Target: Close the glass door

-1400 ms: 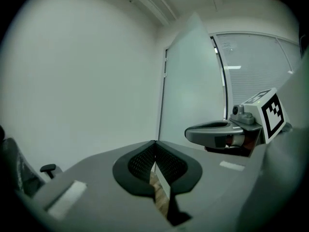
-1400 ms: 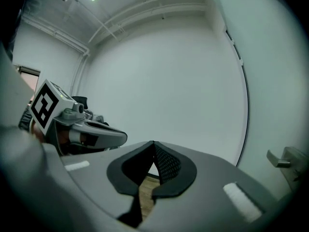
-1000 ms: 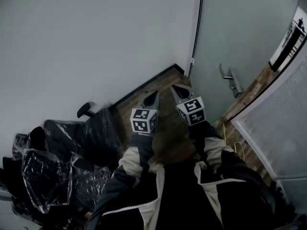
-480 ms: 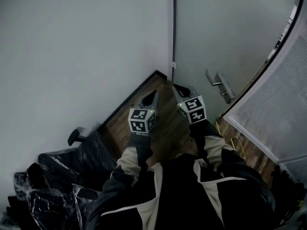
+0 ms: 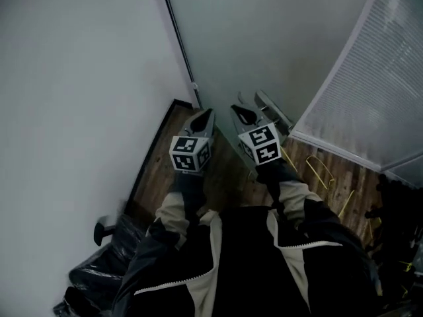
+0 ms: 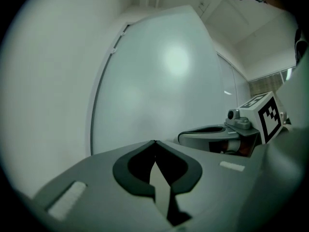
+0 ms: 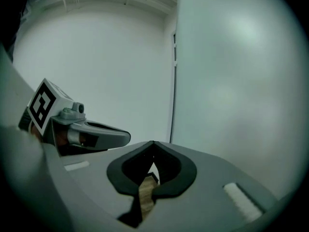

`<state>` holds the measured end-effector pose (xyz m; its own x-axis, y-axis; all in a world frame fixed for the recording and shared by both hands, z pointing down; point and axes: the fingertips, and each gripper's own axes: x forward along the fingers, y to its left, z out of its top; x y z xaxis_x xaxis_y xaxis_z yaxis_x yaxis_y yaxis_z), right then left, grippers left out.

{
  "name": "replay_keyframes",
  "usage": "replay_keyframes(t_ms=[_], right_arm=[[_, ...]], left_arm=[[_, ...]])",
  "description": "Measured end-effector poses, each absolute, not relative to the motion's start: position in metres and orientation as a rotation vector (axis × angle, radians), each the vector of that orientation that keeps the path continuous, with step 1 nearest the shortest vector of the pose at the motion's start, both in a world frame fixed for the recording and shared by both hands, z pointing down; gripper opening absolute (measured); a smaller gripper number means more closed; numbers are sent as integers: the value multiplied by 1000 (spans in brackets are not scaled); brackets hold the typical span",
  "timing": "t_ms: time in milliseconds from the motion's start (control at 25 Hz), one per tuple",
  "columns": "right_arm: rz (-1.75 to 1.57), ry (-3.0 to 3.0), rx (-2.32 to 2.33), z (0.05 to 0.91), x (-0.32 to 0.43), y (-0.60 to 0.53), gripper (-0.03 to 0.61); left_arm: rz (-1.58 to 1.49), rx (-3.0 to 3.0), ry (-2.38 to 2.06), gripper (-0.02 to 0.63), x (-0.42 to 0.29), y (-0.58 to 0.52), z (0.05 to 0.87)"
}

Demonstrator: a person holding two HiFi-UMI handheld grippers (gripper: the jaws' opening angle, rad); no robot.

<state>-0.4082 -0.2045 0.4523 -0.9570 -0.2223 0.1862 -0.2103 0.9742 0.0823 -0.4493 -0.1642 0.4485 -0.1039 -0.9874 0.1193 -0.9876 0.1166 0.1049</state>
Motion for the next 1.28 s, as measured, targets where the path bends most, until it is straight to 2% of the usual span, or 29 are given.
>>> replay_keyframes(t_ms=[440, 760, 880, 1040, 1120, 1280], right_arm=[[-4, -2757, 932, 467, -341, -277, 3], [2, -2652, 1115, 478, -318, -282, 3], [-115, -2582, 1074, 480, -314, -279, 3], [-474, -2320, 839, 494, -321, -269, 5], [-657, -2156, 725, 508, -329, -267, 45], [-843, -1940, 569, 530, -341, -269, 197]], left_arm=[[51, 2404, -1745, 0, -405, -259, 466], [86, 2501, -1586, 0, -393, -273, 478], [81, 2512, -1580, 0, -389, -273, 475], [106, 2537, -1605, 0, -389, -272, 470], [126, 2545, -1620, 0, -393, -272, 472], [119, 2531, -1613, 0, -398, -270, 477]])
